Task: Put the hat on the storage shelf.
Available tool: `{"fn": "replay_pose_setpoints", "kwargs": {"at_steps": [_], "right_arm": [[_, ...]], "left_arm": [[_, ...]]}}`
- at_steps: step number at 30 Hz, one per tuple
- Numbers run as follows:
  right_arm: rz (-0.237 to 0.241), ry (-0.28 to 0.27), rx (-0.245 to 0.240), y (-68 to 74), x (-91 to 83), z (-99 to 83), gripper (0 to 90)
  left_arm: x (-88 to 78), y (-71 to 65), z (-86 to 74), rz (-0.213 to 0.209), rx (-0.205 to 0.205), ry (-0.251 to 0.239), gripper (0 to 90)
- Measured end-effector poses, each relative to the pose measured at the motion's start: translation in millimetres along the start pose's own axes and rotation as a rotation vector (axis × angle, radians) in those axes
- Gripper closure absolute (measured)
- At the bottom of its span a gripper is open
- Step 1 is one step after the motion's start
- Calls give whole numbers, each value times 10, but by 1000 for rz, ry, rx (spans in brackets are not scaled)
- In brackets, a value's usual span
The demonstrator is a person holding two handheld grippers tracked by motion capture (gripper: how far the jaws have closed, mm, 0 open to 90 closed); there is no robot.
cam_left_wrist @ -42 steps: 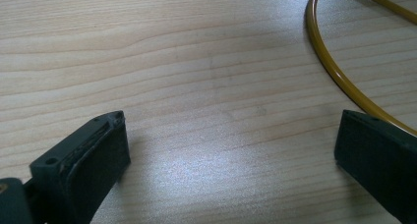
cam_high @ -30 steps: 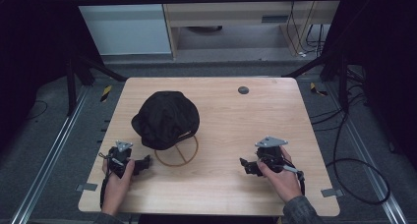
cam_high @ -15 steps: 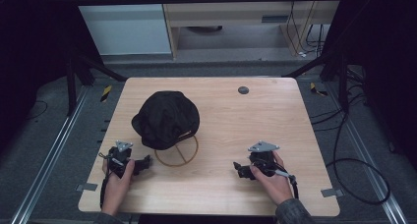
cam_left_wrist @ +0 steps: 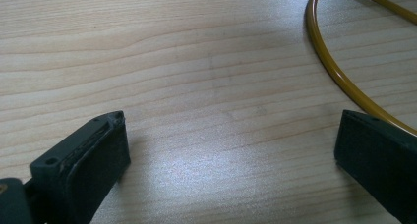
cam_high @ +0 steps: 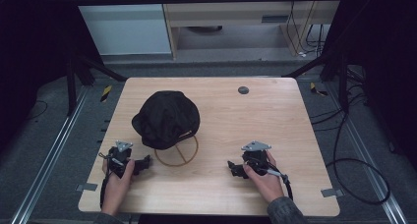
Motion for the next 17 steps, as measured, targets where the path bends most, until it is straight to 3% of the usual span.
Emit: {"fn": "replay_pose_setpoints", "kwargs": {"at_steps": [4,11,17], "right_arm": [[-6,19,9,22,38,-16,98],[-49,13,-50,59,85,-17,78],[-52,18,-45,62,92,-17,66]], "left_arm": [[0,1,0,0,1,1,0],[0,3,1,-1,2,0,0],[4,10,4,-3,1,0,0]]}}
Point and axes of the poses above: each handheld gripper's, and its own axes: x roughly forward along the jaws, z roughly out of its top, y roughly to its left, the point moved 7 cm from there along x, roughly forward along the jaws, and after that the axes turned 7 degrees about -z, right-handed, at the moved point
